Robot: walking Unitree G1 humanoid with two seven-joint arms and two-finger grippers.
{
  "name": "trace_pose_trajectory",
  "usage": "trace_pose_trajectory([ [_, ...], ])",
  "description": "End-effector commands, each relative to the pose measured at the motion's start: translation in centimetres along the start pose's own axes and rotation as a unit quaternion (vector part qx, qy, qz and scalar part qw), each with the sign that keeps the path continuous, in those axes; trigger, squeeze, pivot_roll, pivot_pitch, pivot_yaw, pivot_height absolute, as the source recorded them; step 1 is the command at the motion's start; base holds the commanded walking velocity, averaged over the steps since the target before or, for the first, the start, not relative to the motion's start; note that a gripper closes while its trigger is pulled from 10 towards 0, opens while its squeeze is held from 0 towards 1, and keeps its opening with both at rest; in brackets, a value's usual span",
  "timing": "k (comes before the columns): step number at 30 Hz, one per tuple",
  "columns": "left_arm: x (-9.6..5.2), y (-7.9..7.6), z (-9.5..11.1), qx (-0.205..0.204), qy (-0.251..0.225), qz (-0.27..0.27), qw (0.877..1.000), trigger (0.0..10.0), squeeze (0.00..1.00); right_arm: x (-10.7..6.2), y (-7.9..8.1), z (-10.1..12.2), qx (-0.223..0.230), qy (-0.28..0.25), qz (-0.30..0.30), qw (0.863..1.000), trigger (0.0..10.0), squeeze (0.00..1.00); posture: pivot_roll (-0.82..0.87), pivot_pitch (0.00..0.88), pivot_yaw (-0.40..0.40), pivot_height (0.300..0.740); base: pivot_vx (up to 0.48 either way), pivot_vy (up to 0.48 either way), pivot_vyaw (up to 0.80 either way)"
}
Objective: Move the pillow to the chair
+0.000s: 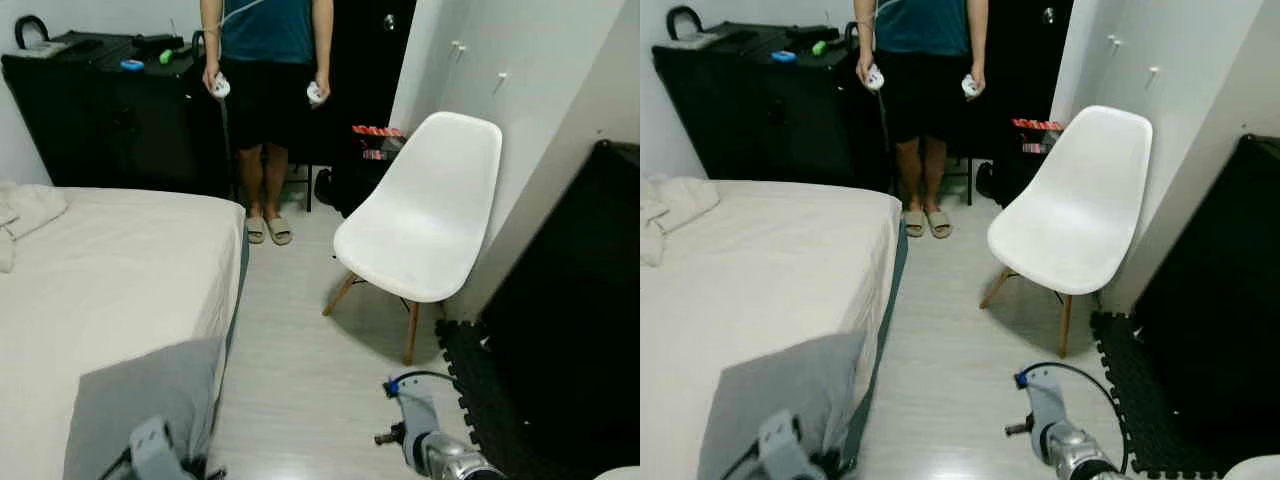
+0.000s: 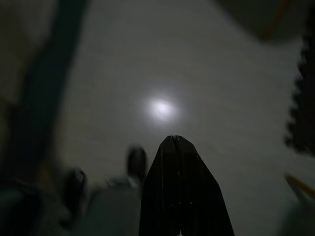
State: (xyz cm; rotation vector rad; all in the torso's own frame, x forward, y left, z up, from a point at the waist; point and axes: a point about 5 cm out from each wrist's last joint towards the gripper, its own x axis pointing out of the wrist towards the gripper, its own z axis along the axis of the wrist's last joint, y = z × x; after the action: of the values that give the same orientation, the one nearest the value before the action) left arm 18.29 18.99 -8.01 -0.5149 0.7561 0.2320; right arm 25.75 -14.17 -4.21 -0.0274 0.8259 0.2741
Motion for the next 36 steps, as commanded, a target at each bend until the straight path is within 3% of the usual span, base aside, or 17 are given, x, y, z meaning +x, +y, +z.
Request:
trace_pose_trajectory([
  [1,0.4,-1.2,0.7,0.024,-0.009,-0.022,0.999,10.0,0.00,0.0,0.3,-0.1,0.014,-0.005,0.008,1.000,10.0,0.00,-0.03,0.038,-0.079,0.716,0.000,0.000,-0.76],
  [5,0.8,-3.1,0.7,0.096,-0.003,-0.062,0.993,10.0,0.00,0.4,1.8,0.6,-0.006,-0.015,0.035,0.999,10.0,0.00,-0.04,0.041,-0.071,0.716,0.000,0.000,-0.76],
  [9,0.9,-3.5,0.8,0.126,0.008,-0.068,0.990,10.0,0.00,0.5,2.6,0.3,-0.030,-0.004,0.043,0.999,10.0,0.00,-0.02,0.048,-0.091,0.716,0.000,0.000,-0.76],
  [10,1.2,-4.0,1.5,0.164,0.006,-0.080,0.983,10.0,0.00,0.7,3.7,0.2,-0.020,-0.001,0.053,0.998,10.0,0.00,0.01,0.051,-0.123,0.716,0.000,0.000,-0.76],
  [12,1.4,-4.2,2.3,0.184,-0.001,-0.082,0.980,10.0,0.00,0.8,4.9,0.4,-0.026,-0.003,0.073,0.997,10.0,0.00,0.03,0.050,-0.135,0.716,0.000,0.000,-0.76],
  [16,1.5,-4.0,3.2,0.168,-0.018,-0.073,0.983,10.0,0.00,0.9,6.2,0.2,-0.089,0.003,0.107,0.990,10.0,0.00,0.04,0.014,-0.141,0.716,0.000,0.000,-0.76],
  [19,1.4,-3.9,2.8,0.163,-0.015,-0.073,0.984,10.0,0.00,0.8,6.1,-0.1,-0.092,0.009,0.102,0.990,10.0,0.00,0.04,0.007,-0.133,0.716,0.000,0.000,-0.76],
  [27,-0.1,-2.6,-2.8,0.171,0.082,-0.060,0.980,10.0,0.00,0.6,4.5,-1.7,-0.094,0.038,0.066,0.993,10.0,0.00,0.03,0.000,-0.093,0.716,0.000,0.000,-0.76],
  [36,-0.1,-2.3,-2.9,0.161,0.090,-0.064,0.981,10.0,0.00,0.1,3.6,-3.8,-0.126,0.076,0.056,0.987,10.0,0.00,0.04,0.000,-0.109,0.716,0.000,0.000,-0.76],
])
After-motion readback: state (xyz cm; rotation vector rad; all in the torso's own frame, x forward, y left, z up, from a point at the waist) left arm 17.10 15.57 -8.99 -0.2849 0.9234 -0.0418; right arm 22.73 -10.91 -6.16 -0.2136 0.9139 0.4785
